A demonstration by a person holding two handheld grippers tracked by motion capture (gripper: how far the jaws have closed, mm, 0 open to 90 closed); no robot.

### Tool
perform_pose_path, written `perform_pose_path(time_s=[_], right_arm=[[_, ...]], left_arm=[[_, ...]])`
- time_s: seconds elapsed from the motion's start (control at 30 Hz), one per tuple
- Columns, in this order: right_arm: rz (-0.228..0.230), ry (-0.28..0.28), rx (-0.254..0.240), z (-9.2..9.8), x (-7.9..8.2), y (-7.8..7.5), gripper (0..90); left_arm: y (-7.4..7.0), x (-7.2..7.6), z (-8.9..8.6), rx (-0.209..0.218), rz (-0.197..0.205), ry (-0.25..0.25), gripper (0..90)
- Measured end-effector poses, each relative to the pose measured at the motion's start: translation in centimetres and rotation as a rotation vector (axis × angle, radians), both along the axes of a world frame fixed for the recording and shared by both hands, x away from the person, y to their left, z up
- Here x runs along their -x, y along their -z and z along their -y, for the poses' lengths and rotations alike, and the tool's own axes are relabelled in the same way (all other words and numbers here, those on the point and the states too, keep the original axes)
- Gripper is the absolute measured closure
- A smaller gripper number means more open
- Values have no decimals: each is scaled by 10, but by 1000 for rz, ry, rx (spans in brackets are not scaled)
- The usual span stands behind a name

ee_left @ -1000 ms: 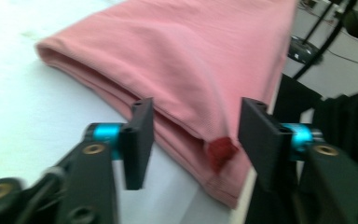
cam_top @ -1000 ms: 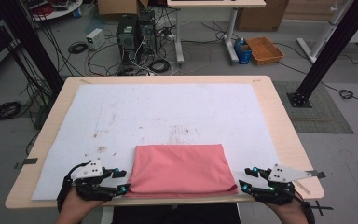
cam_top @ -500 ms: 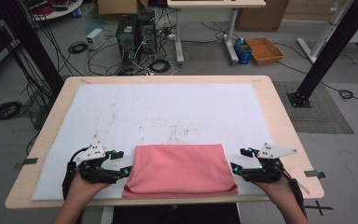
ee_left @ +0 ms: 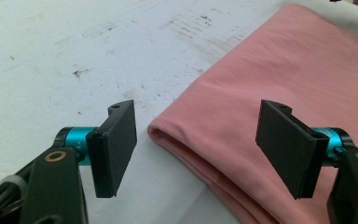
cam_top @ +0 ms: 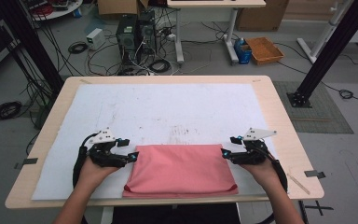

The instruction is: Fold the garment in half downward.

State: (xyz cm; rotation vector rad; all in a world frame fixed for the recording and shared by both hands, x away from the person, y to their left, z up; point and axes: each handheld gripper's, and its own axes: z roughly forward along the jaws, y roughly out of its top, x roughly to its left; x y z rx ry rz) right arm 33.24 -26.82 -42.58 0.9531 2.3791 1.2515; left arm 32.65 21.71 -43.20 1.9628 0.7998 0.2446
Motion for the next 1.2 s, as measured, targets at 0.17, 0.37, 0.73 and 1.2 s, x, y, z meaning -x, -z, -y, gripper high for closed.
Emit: perform_pose_path(time_s=[0.17,0.37,0.73,1.2], right_arm=[[-23,-1,11,-7,-13,6,367],[-43,0,16,-11,-23,11,404],[-87,-32,76,-18,-27,24,654],[-57,-48,85,-18,-23,19,856]], left_arm=[[4,-9,4,-18,-14,-13,290],[12,-17,7,-52,-46,-32,292],[18,-19,11,-122,-75,-24,448],[14,-12,16,-158,-5,24,843]])
